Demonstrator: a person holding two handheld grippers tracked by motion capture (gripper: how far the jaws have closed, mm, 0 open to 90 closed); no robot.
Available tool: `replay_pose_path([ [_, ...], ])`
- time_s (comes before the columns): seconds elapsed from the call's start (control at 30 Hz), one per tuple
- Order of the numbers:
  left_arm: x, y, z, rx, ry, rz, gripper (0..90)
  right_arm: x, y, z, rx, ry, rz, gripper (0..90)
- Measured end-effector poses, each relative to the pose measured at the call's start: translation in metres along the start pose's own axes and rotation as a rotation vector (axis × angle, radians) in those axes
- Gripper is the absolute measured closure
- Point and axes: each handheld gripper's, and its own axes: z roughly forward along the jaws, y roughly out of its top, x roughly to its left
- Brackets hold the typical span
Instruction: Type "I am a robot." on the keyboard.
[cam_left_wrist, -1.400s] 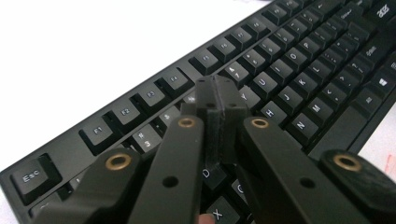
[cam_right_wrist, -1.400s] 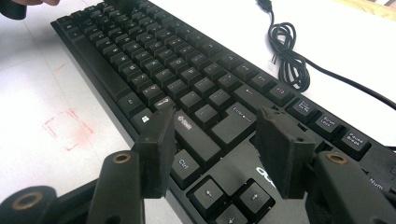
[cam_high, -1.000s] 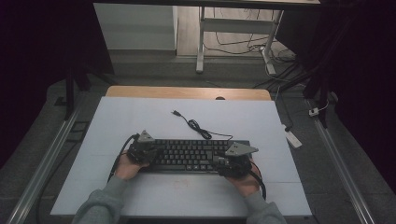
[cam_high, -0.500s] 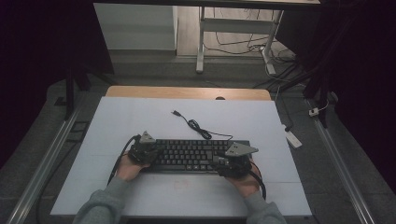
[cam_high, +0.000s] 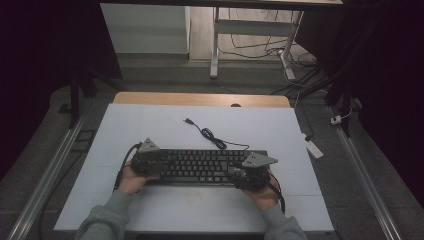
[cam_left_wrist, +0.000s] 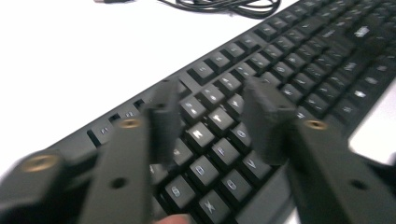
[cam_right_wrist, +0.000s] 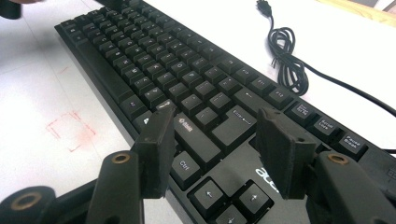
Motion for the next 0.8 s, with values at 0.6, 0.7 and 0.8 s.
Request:
replay_pose_path([
  [0.6,-0.003,-0.001,-0.017,0.006,-0.015,-0.015,29.5,-0.001,0.0,-0.001,-0.004,-0.002,0.004,47.5],
  [0.7,-0.002,-0.001,-0.018,0.01,-0.015,-0.016,28.9,-0.001,0.001,0.0,-0.003,0.0,0.001,47.5],
  [0.8,-0.002,-0.002,-0.018,0.007,-0.019,-0.019,28.6,0.0,0.001,0.0,-0.003,0.001,0.001,47.5],
])
